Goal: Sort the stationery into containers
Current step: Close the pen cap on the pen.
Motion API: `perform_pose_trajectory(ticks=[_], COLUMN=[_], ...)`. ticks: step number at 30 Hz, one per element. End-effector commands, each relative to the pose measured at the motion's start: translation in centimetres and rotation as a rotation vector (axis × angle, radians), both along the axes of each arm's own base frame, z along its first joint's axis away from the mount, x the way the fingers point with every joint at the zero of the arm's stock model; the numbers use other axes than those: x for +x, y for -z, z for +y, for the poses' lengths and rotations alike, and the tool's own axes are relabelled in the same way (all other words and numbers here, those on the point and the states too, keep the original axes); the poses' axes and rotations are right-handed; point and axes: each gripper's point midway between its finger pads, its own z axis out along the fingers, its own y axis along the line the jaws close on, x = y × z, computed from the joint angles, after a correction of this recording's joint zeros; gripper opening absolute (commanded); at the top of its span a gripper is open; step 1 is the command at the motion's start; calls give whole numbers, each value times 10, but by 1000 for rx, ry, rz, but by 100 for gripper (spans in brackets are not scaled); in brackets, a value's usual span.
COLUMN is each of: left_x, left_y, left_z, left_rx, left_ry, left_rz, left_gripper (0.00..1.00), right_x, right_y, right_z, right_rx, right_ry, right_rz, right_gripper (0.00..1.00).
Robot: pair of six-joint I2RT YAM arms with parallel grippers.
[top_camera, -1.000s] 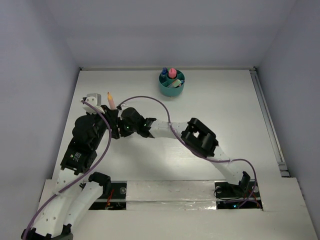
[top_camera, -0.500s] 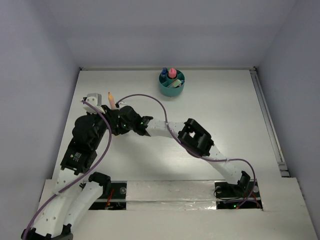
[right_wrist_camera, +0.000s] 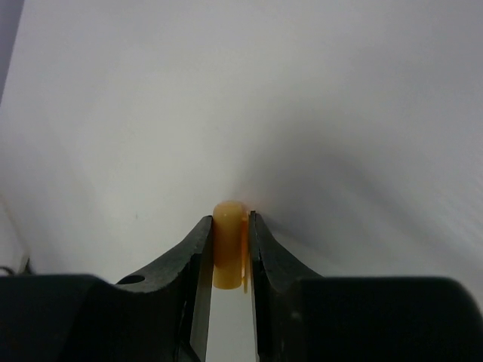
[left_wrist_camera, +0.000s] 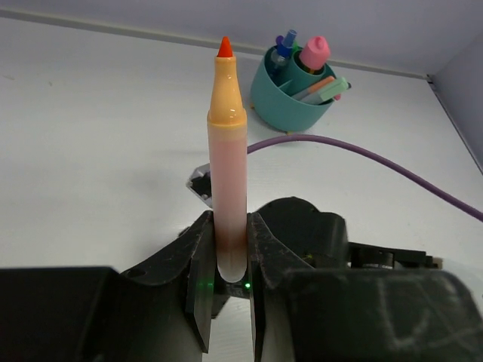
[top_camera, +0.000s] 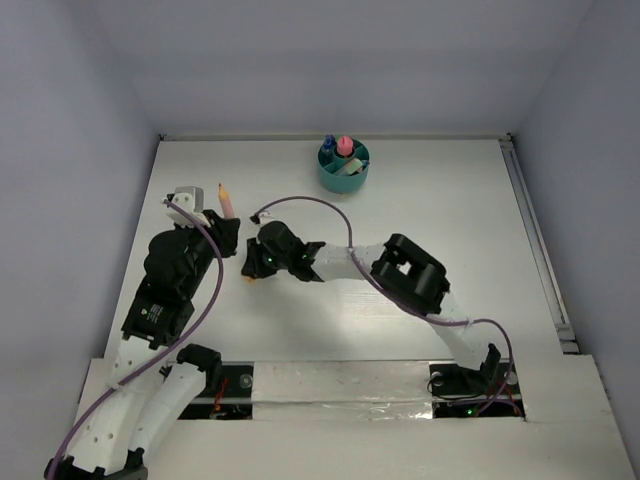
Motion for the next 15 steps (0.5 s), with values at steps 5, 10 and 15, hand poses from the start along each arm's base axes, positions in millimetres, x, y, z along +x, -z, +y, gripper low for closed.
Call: perform_pose_trajectory(ticks=[5, 10, 15], left_x=[-21, -39, -64], left_y=[-36, -52, -62], left_z=[-46, -79, -109], left_rx=[-162, -311, -438], left_ry=[266, 469, 713], left_rz=[-119, -156, -173], left_gripper=[0, 0, 0], right_x=[31, 37, 30], right_y=[-127, -204, -290], right_z=[-90, -149, -187], right_rx=[304, 468, 628], right_ry=[136, 156, 156], right_rz=[-143, -265, -416], right_gripper=[0, 0, 0])
